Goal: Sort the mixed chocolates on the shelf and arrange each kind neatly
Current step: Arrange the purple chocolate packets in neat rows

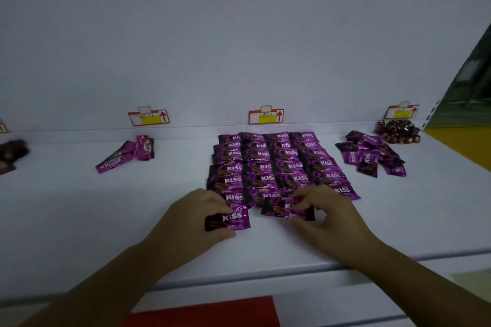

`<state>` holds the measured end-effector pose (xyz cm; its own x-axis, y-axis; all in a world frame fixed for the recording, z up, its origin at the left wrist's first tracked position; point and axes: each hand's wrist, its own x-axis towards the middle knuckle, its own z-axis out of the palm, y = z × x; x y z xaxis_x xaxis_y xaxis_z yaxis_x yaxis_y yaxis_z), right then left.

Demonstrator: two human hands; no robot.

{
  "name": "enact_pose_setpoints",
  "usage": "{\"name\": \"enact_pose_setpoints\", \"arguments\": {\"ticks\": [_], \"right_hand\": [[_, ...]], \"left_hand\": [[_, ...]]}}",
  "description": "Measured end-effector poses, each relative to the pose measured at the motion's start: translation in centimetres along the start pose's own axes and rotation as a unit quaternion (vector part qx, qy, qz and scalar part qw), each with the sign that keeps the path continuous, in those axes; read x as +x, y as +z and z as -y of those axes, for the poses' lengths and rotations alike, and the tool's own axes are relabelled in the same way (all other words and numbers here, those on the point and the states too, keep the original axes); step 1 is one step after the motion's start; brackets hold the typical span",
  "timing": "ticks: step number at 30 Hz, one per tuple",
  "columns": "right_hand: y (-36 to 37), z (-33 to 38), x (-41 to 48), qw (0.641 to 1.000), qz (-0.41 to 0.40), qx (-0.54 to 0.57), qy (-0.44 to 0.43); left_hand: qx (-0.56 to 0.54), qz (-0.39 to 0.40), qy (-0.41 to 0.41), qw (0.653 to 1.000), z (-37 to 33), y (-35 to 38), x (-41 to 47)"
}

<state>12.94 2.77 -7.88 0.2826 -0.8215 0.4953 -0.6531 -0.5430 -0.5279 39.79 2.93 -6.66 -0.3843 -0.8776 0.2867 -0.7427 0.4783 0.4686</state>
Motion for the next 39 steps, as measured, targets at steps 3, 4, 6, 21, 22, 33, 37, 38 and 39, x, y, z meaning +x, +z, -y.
{"name": "enact_pose_setpoints", "arguments": {"ticks": [3,4,6,21,22,33,37,38,39], "right_hand": [[0.4,0.3,0.1,0.999,0.01,0.002,-0.036],[0.4,0.3,0.1,0.999,0.011,0.005,-0.043],[0.4,0.4,0.4,0.999,0.014,0.008,-0.052],[2.0,0.7,1.3,0.985,0.05,-0.065,-0.152],[2.0,0.7,1.3,0.985,0.05,-0.07,-0.151],[2.0,0.6,1.1,0.983,0.071,-0.104,-0.134],[2.0,0.7,1.1,0.983,0.08,-0.106,-0.129],[2.0,0.6,1.1,0.983,0.081,-0.105,-0.128],[2.0,0.6,1.2,0.983,0.083,-0.105,-0.126]], "left_hand": [[-0.008,-0.014,0.0,1.0,0.4,0.3,-0.3],[-0.004,-0.02,0.005,1.0,0.5,0.5,-0.3],[0.004,-0.03,0.022,0.999,0.7,0.7,-0.4],[0.014,-0.043,0.053,0.998,0.5,1.2,-0.7],[0.015,-0.043,0.05,0.998,0.6,1.2,-0.7],[0.022,-0.034,0.041,0.998,0.8,1.2,-0.6],[0.021,-0.036,0.042,0.998,0.8,1.2,-0.6],[0.021,-0.037,0.042,0.998,0.9,1.2,-0.5],[0.02,-0.037,0.041,0.998,0.9,1.2,-0.5]]}}
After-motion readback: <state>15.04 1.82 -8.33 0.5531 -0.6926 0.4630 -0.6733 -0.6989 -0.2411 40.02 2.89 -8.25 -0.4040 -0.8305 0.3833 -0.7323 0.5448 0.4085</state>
